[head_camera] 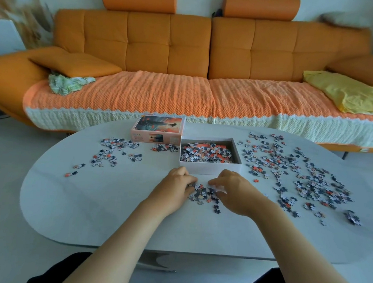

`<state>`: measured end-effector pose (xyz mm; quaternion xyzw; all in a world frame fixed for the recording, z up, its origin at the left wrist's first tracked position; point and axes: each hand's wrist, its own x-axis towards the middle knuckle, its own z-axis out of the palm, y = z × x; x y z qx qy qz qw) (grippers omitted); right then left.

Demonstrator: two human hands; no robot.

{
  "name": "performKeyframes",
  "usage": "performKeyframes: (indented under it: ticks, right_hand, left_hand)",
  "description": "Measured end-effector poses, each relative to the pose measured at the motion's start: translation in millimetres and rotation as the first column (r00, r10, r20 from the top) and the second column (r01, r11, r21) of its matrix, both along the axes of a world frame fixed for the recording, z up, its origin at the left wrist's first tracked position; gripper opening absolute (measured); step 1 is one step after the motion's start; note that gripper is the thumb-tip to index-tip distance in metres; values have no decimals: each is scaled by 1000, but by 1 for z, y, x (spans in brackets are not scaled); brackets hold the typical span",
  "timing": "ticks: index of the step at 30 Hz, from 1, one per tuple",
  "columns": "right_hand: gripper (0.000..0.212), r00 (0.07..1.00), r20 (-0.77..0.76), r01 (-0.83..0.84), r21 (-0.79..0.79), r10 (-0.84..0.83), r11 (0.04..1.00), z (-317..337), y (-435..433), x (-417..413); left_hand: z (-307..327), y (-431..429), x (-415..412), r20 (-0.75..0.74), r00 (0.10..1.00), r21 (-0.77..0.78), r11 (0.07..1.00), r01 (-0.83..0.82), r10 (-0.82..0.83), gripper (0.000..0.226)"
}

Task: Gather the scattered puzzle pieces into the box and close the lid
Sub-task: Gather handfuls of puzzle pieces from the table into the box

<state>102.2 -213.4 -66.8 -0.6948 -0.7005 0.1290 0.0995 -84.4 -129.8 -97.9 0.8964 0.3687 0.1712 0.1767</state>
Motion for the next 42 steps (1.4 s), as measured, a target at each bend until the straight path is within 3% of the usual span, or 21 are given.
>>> performKeyframes:
  ticks: [4, 7, 9, 11, 13, 16, 19, 21, 25, 27, 28, 30, 32, 35, 39, 42]
  right_hand:
    - [31, 1000, -23, -2, 15, 2, 1000, 1, 3, -1]
    - [27, 998, -64, 16, -60, -20, 998, 11, 1, 9]
    - [45, 995, -100, 1, -161, -18, 987, 17, -4, 15]
    - [56, 995, -95, -14, -212, -6, 977, 19, -7, 19]
    - [51, 994, -104, 0, -180, -19, 984, 18, -8, 18]
    - [36, 990, -131, 42, -113, -56, 993, 14, -3, 13]
    - [31, 983, -163, 76, -85, -89, 993, 10, 3, 6]
    - [36, 981, -167, 85, -81, -98, 993, 10, 5, 3]
    - [67, 985, -159, 36, -191, -67, 981, 16, 2, 7]
    - [80, 991, -126, 11, -253, -45, 967, 18, -2, 12]
    - [82, 993, -113, 14, -257, -45, 966, 17, -2, 13]
    - [81, 991, -119, 34, -222, -62, 974, 14, -2, 12]
    - [76, 987, -140, 50, -173, -75, 984, 10, 2, 9]
    - [69, 989, -133, 48, -133, -65, 990, 7, 7, 3]
    - [72, 990, -121, 51, -149, -69, 987, 6, 9, 3]
    - [75, 993, -92, 53, -169, -69, 984, 4, 11, 2]
  left_hand:
    - [5, -5, 12, -46, 998, -20, 998, 52, -53, 34]
    - [17, -3, 7, -42, 997, -107, 993, 54, -59, 32]
    - [27, -2, -1, -67, 997, -122, 992, 27, -35, 37]
    - [34, 1, -12, -223, 975, -72, 997, -38, 21, 55]
    - [36, 4, -22, -363, 929, -66, 993, -94, 64, 61]
    - [29, 6, -23, -316, 948, -105, 991, -79, 42, 30]
    - [27, -1, -14, -197, 980, -83, 996, -35, 18, 19]
    - [28, -6, -6, -127, 992, -79, 997, -10, -1, 18]
    - [27, -5, -2, -138, 990, -92, 995, -35, 22, 16]
    - [28, -7, 0, -174, 985, -184, 982, -43, 11, 33]
    - [27, -8, 0, -223, 975, -218, 975, -39, -11, 58]
    - [25, -10, 5, -311, 949, -161, 987, -4, -47, 85]
    - [22, -11, 10, -297, 953, -70, 997, 38, -58, 77]
    - [20, -11, 14, -215, 974, -84, 995, 55, -72, 63]
    - [25, -6, 6, -205, 974, -205, 977, 53, -95, 77]
    - [26, 1, -7, -302, 949, -187, 982, 31, -88, 85]
